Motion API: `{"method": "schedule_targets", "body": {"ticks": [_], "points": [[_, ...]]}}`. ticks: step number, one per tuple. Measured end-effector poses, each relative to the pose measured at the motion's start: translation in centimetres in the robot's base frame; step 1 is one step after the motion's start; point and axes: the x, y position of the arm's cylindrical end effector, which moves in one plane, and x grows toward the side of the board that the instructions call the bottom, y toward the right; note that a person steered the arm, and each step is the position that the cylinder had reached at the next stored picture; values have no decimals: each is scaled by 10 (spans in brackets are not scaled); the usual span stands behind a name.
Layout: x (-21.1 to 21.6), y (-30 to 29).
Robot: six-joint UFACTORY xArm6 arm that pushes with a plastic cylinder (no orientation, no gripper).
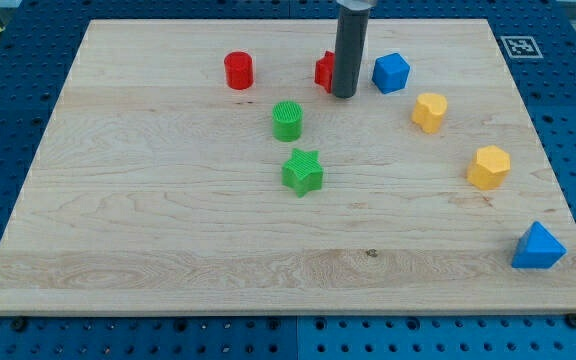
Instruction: Push the blue triangle towards the green star
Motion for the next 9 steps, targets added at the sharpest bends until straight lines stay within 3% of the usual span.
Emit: {"method": "schedule_targets", "body": {"ticks": [2,3,8,9], "points": [[0,-13],[26,-9],[276,72],[275,98]]}}
